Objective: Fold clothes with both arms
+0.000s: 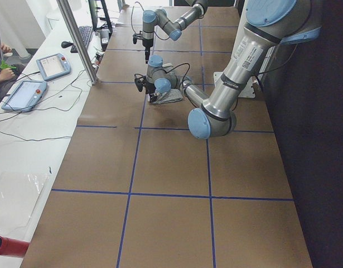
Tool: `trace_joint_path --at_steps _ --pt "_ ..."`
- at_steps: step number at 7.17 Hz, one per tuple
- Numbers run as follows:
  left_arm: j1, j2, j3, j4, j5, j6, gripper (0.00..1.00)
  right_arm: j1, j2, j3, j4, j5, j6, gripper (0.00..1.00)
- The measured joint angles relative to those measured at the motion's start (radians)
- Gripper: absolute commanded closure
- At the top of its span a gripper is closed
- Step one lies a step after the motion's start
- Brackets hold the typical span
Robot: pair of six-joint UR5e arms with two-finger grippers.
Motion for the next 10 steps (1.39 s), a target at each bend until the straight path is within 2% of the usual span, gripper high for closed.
trace_joint_path --at_steps 5,6,7,9,10 --pt "0.017 0.006 -0.002 -0.001 0.012 0.000 0.32 0.000 0.000 0.002 -0.001 0.005 0.003 0.00" --pt "0.028 0.007 -0.012 0.004 0.014 -0.002 0.37 0.000 -0.001 0.002 -0.001 0.005 0.004 0.00" --pt "0.041 0.008 -0.027 0.012 0.015 -0.008 0.52 0.000 -0.001 0.002 -0.001 0.005 0.004 0.00" --pt "0.060 0.011 -0.048 0.028 0.018 -0.028 0.95 0.000 -0.002 0.002 -0.001 0.005 0.004 0.00" --pt "0.064 0.015 -0.054 0.035 0.021 -0.031 1.00 0.000 -0.002 0.002 -0.001 0.005 0.005 0.00"
